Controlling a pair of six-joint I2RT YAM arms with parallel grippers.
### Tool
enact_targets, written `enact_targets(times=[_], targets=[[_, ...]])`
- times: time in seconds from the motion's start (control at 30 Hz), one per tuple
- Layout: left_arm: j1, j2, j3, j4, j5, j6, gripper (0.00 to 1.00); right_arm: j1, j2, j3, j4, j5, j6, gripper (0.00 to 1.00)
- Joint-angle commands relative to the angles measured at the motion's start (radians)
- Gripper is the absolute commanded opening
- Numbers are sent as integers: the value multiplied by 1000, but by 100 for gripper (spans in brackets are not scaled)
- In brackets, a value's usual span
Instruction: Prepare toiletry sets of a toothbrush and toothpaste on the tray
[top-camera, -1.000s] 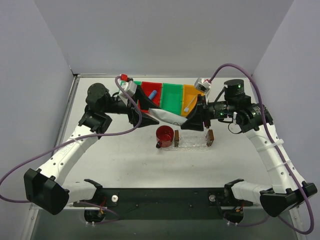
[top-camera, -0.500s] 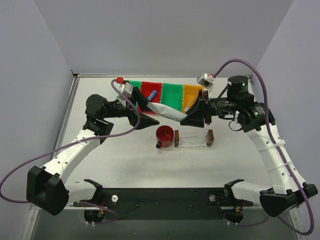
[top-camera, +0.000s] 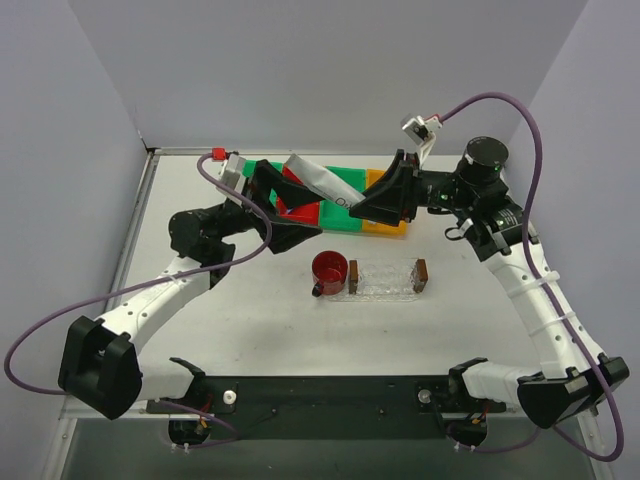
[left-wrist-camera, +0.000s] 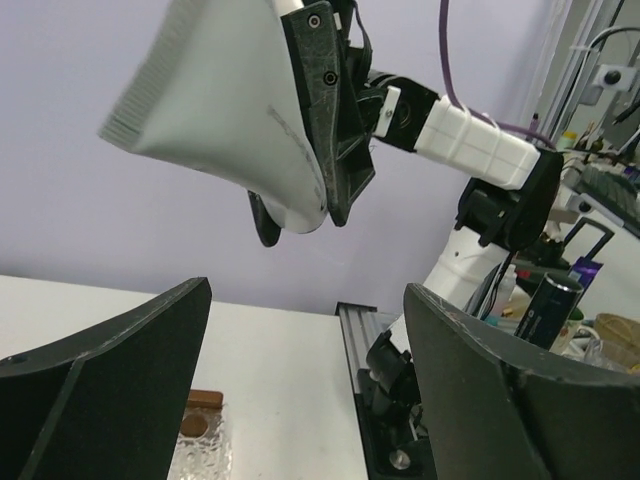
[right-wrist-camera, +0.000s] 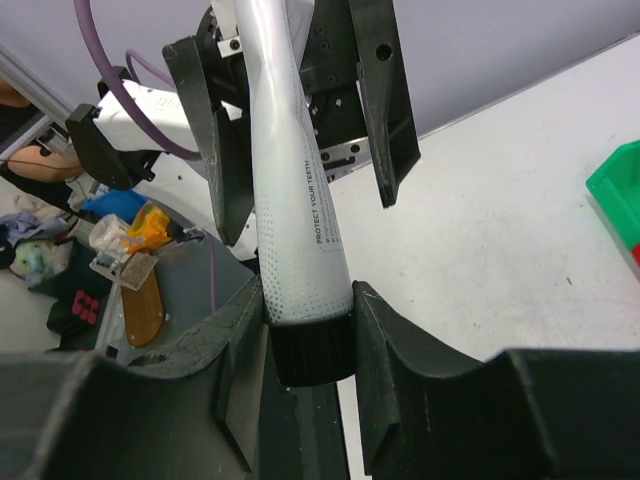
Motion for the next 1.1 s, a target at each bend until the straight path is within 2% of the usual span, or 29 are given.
enact_targets(times=[0.0, 0.6, 0.93, 1.07], targets=[[-28, 27, 40, 112, -85, -58, 89, 25, 36, 38, 196, -39, 110, 0], [-23, 93, 106, 138, -122, -84, 92, 85, 76, 15, 212, -33, 107, 0], [-23, 102, 124, 158, -115, -116, 74, 98, 83, -11, 218, -37, 99, 0], [-23, 104, 126, 156, -110, -124, 62, 98, 79, -14, 209, -37, 90, 0]])
